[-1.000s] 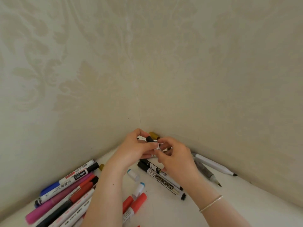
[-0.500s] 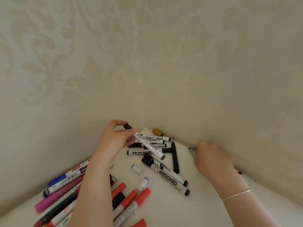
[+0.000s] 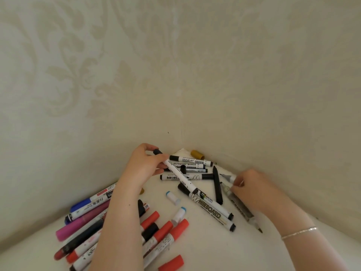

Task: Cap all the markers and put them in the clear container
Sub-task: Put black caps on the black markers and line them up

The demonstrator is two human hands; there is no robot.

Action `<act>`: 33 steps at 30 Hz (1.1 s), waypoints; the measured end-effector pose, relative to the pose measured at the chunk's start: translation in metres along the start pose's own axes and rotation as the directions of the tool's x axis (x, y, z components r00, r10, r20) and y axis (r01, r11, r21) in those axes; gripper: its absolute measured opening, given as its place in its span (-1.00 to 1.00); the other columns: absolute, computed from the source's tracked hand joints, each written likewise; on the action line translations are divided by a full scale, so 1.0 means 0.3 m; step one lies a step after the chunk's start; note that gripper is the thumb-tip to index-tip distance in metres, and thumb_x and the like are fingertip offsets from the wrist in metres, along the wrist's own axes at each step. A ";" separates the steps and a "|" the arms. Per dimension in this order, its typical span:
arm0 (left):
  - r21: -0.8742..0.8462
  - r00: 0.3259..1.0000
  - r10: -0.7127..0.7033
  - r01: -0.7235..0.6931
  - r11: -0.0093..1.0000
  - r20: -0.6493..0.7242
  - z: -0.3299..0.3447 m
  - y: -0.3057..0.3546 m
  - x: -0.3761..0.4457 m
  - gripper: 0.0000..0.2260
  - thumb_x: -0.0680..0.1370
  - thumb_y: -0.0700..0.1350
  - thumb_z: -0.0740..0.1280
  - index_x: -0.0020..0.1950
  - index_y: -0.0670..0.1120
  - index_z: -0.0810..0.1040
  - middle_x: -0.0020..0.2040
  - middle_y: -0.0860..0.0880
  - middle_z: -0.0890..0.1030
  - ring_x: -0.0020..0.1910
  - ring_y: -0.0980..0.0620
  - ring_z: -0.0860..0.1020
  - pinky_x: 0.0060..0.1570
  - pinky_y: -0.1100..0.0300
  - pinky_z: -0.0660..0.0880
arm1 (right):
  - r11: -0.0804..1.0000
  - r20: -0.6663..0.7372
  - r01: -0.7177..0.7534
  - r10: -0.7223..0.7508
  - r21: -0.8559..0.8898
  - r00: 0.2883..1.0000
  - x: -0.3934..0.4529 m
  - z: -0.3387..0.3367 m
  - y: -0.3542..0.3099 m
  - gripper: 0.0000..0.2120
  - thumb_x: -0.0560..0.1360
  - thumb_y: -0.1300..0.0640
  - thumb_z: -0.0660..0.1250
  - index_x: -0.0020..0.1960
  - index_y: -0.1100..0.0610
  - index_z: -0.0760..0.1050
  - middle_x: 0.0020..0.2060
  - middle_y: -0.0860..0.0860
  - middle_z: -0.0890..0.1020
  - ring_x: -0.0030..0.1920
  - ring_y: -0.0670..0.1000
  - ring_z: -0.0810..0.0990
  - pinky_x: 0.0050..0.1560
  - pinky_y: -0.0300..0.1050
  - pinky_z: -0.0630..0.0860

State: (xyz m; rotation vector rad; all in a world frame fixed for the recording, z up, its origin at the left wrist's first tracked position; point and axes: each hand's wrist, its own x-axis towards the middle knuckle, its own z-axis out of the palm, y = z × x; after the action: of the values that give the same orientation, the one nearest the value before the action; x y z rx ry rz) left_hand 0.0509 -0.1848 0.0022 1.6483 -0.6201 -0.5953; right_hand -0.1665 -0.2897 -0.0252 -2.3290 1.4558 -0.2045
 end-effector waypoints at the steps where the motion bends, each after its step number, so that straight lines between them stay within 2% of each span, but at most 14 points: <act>1: -0.003 1.000 -0.002 0.002 1.000 -0.002 0.001 -0.002 0.003 -0.75 0.51 -0.28 0.39 0.15 -0.17 0.46 -0.17 -0.15 0.65 -0.33 0.06 0.63 -0.27 0.24 0.62 | 1.000 0.020 0.003 -0.003 0.004 1.000 -0.003 0.006 -0.009 -0.84 0.53 0.02 0.27 0.01 0.07 0.56 -0.10 0.01 0.61 -0.12 0.02 0.60 -0.10 -0.13 0.56; 5: 0.015 0.998 -0.036 0.035 0.999 0.044 0.032 -0.017 0.009 -0.76 0.51 -0.28 0.40 0.12 -0.15 0.44 -0.18 -0.17 0.65 -0.39 0.08 0.64 -0.35 0.27 0.60 | 1.000 0.065 0.018 -0.019 0.015 0.998 -0.011 0.013 -0.037 -0.66 0.52 -0.04 0.29 0.09 0.20 0.59 0.01 0.13 0.66 0.02 0.12 0.63 -0.04 -0.08 0.56; 7: 0.049 0.994 -0.052 0.048 0.998 0.091 0.057 -0.031 0.009 -0.76 0.51 -0.28 0.40 0.11 -0.16 0.43 -0.16 -0.18 0.66 -0.39 0.06 0.64 -0.28 0.21 0.62 | 1.000 0.098 0.014 -0.016 0.022 0.995 -0.014 0.014 -0.041 -0.65 0.51 -0.03 0.31 0.11 0.23 0.59 0.03 0.15 0.66 0.04 0.13 0.62 -0.01 -0.06 0.56; 11: 0.105 0.989 -0.075 0.062 0.993 0.130 0.088 -0.050 0.011 -0.74 0.51 -0.27 0.40 0.13 -0.17 0.41 -0.06 -0.25 0.66 -0.30 0.00 0.64 -0.20 0.16 0.63 | 0.999 0.149 0.013 -0.019 0.044 0.989 -0.012 0.003 -0.031 -0.70 0.45 -0.10 0.38 0.04 0.10 0.59 -0.13 0.00 0.62 -0.11 0.00 0.59 -0.11 -0.15 0.51; 13: 0.096 0.987 -0.096 0.085 0.992 0.125 0.087 -0.050 0.012 -0.74 0.51 -0.27 0.40 0.13 -0.18 0.39 -0.04 -0.26 0.66 -0.32 0.00 0.64 -0.25 0.19 0.63 | 0.998 0.157 0.018 -0.028 0.064 0.987 -0.009 0.006 -0.026 -0.70 0.44 -0.11 0.40 0.04 0.08 0.54 -0.15 -0.04 0.56 -0.16 -0.05 0.52 -0.15 -0.16 0.47; 16: 0.072 0.982 -0.135 0.127 0.989 0.129 0.072 -0.052 0.014 -0.72 0.51 -0.30 0.39 0.13 -0.19 0.36 -0.12 -0.23 0.65 -0.40 0.03 0.63 -0.34 0.23 0.61 | 0.995 0.156 0.038 -0.052 0.092 0.986 -0.008 0.012 -0.025 -0.72 0.45 -0.06 0.39 0.06 0.02 0.42 -0.14 -0.06 0.52 -0.16 -0.06 0.49 -0.15 -0.16 0.45; 20: 0.116 0.968 -0.190 0.172 0.978 0.167 0.048 -0.058 0.013 -0.71 0.50 -0.29 0.41 0.11 -0.18 0.36 -0.20 -0.17 0.66 -0.38 0.02 0.64 -0.31 0.20 0.60 | 0.993 0.201 0.075 -0.092 0.088 0.975 -0.004 0.029 -0.030 -0.77 0.48 0.09 0.34 0.08 0.06 0.37 -0.10 0.01 0.55 -0.20 -0.04 0.49 -0.22 -0.17 0.43; 24: 0.161 0.949 -0.223 0.190 0.969 0.222 0.031 -0.056 0.011 -0.72 0.49 -0.26 0.43 0.08 -0.15 0.38 -0.15 -0.19 0.69 -0.31 0.00 0.66 -0.25 0.19 0.62 | 0.997 0.053 0.042 -0.046 0.069 0.998 0.009 0.052 -0.020 -0.87 0.52 0.17 0.24 0.05 0.14 0.36 -0.20 0.02 0.48 -0.24 -0.01 0.45 -0.33 -0.16 0.36; 26: 0.183 0.941 -0.234 0.193 0.964 0.244 0.025 -0.052 0.009 -0.75 0.49 -0.27 0.43 0.05 -0.14 0.39 -0.14 -0.20 0.69 -0.30 -0.01 0.66 -0.23 0.18 0.62 | 0.999 -0.083 0.042 -0.041 0.015 0.996 0.015 0.061 -0.028 -0.88 0.52 0.17 0.22 0.05 0.15 0.36 -0.10 0.04 0.46 -0.12 0.06 0.48 -0.22 -0.13 0.43; 28: 0.207 0.929 -0.248 0.194 0.959 0.275 0.024 -0.045 0.003 -0.77 0.49 -0.28 0.42 0.01 -0.14 0.40 -0.21 -0.17 0.69 -0.32 0.00 0.66 -0.22 0.17 0.62 | 0.995 -0.203 0.087 -0.096 -0.050 0.974 0.029 0.067 -0.055 -0.82 0.53 0.11 0.23 0.09 0.15 0.39 0.02 0.07 0.46 0.03 0.11 0.48 -0.08 -0.08 0.47; 30: 0.225 0.916 -0.263 0.199 0.954 0.303 0.029 -0.039 -0.003 -0.77 0.49 -0.28 0.42 0.01 -0.13 0.39 -0.24 -0.15 0.69 -0.33 0.00 0.67 -0.20 0.17 0.62 | 0.988 -0.195 0.138 -0.148 -0.062 0.970 0.046 0.070 -0.099 -0.83 0.52 0.08 0.25 0.06 0.13 0.37 0.02 0.07 0.51 0.03 0.11 0.50 -0.11 -0.10 0.44; 33: 0.229 0.897 -0.289 0.221 0.948 0.334 0.042 -0.036 -0.006 -0.74 0.49 -0.28 0.42 0.07 -0.13 0.39 -0.20 -0.17 0.69 -0.32 -0.01 0.68 -0.21 0.17 0.63 | 0.984 -0.078 0.154 -0.161 -0.084 0.984 0.079 0.088 -0.147 -0.86 0.49 0.18 0.23 -0.01 0.10 0.28 -0.03 0.08 0.56 -0.05 0.13 0.55 -0.20 -0.12 0.39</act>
State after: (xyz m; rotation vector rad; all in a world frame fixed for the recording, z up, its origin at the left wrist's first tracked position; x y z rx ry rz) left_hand 0.0418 -0.1910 -0.0103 1.8258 -0.7488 -1.0825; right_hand -0.1107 -0.2874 -0.0338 -2.5291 1.3398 -0.2974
